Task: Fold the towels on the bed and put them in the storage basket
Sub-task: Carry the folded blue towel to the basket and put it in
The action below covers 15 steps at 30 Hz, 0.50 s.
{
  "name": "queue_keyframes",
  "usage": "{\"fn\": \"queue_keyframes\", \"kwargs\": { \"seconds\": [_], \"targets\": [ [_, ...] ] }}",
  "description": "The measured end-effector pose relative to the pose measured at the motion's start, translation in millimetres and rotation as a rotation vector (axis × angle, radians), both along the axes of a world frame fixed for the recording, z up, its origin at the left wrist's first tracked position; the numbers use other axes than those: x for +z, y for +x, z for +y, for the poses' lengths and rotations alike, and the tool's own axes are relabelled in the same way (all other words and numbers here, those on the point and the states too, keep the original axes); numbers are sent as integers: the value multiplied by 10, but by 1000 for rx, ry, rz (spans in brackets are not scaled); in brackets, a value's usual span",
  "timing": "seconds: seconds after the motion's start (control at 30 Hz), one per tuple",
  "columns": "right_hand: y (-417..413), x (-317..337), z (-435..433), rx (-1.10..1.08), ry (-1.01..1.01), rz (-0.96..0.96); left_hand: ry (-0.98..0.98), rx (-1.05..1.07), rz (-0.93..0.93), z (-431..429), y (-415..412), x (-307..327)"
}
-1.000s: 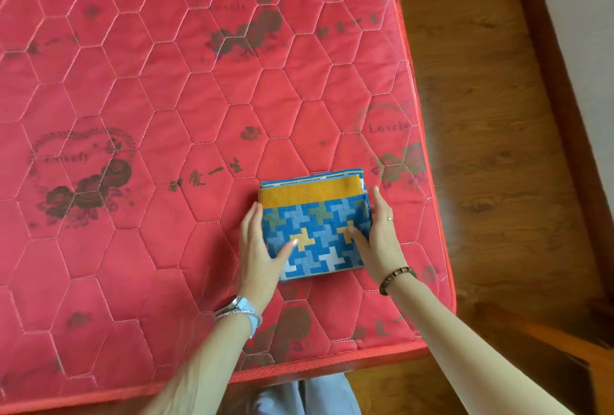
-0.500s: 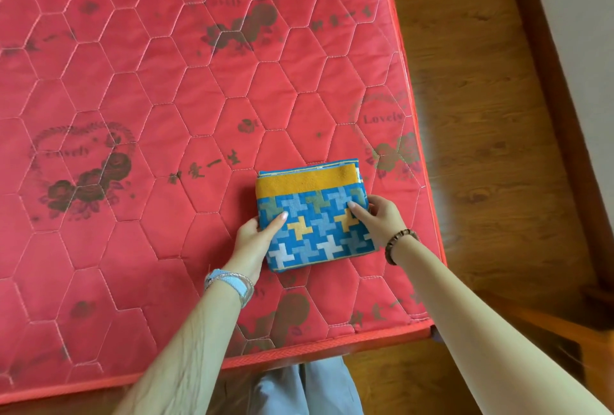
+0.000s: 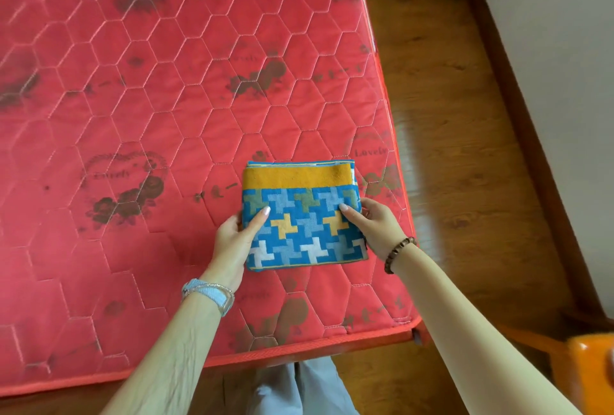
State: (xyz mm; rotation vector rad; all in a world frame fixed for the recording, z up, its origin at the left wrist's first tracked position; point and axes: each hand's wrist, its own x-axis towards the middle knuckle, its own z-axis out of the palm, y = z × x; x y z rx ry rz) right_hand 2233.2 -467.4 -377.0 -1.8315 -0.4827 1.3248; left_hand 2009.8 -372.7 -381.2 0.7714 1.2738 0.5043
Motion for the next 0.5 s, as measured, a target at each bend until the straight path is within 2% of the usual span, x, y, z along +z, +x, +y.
{"fn": "queue_keyframes", "kwargs": {
  "seconds": [0.5],
  "targets": [
    [-467,2026,-52,-31,281,67,250,20,-31,78,-444,2132]
  ]
}}
